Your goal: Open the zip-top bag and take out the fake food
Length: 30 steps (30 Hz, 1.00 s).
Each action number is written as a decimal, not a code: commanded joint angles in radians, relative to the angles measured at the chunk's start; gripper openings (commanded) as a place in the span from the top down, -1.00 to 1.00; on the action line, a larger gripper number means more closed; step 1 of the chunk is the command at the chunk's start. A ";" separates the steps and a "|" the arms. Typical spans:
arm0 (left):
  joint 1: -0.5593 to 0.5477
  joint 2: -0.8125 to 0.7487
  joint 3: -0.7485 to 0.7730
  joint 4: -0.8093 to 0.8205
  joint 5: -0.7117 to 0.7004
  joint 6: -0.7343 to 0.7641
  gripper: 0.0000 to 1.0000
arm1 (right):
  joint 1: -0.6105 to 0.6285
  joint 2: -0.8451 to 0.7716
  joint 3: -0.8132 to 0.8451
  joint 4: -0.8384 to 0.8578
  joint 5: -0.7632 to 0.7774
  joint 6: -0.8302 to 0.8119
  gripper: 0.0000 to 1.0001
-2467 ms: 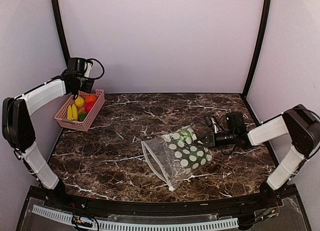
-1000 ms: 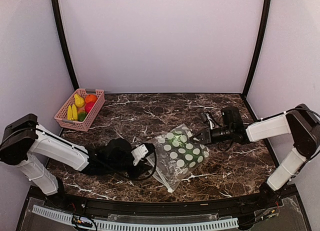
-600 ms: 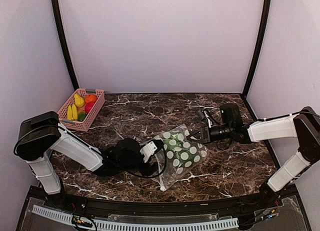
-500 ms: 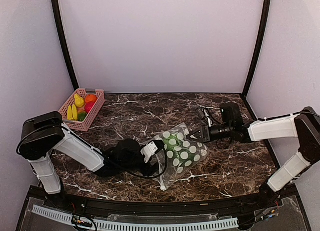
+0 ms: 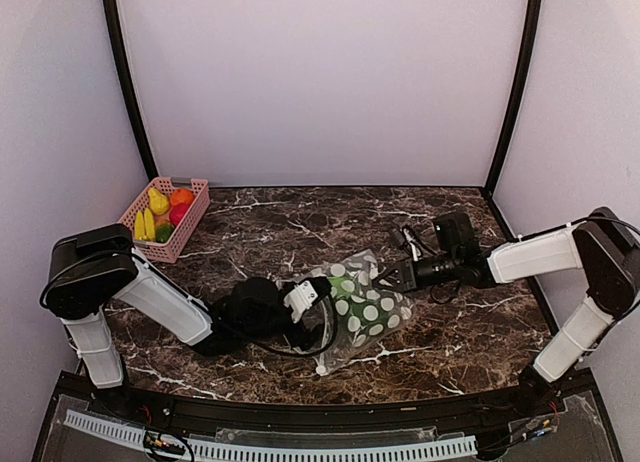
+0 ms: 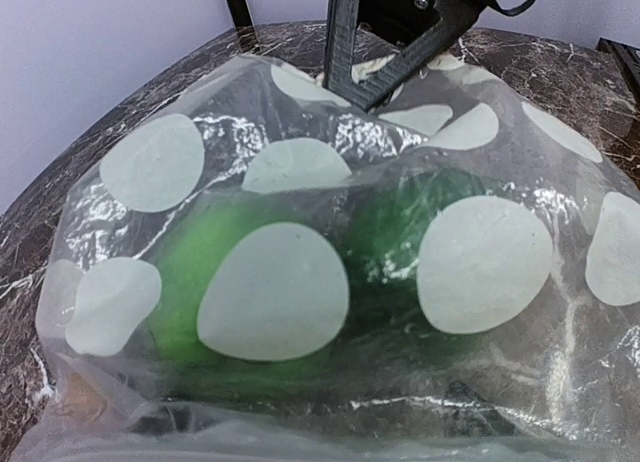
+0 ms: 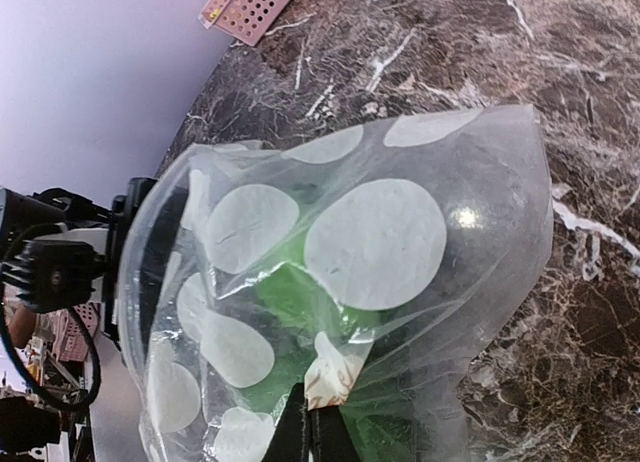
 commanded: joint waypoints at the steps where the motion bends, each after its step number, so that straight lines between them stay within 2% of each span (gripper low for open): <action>1: -0.002 0.026 0.006 0.084 -0.026 0.062 -0.68 | 0.009 0.064 0.026 0.020 0.042 -0.021 1.00; 10: 0.038 0.069 0.043 0.120 -0.002 0.070 -0.67 | 0.008 0.145 0.098 -0.053 0.094 -0.083 1.00; 15: 0.061 0.086 0.066 0.081 0.031 0.076 -0.70 | 0.009 0.184 0.139 -0.078 0.098 -0.108 1.00; 21: 0.082 0.128 0.107 0.057 0.049 0.090 -0.75 | 0.015 0.252 0.221 -0.114 0.090 -0.141 1.00; 30: 0.122 0.173 0.160 0.026 0.144 0.110 -0.70 | 0.046 0.362 0.317 -0.131 0.033 -0.172 1.00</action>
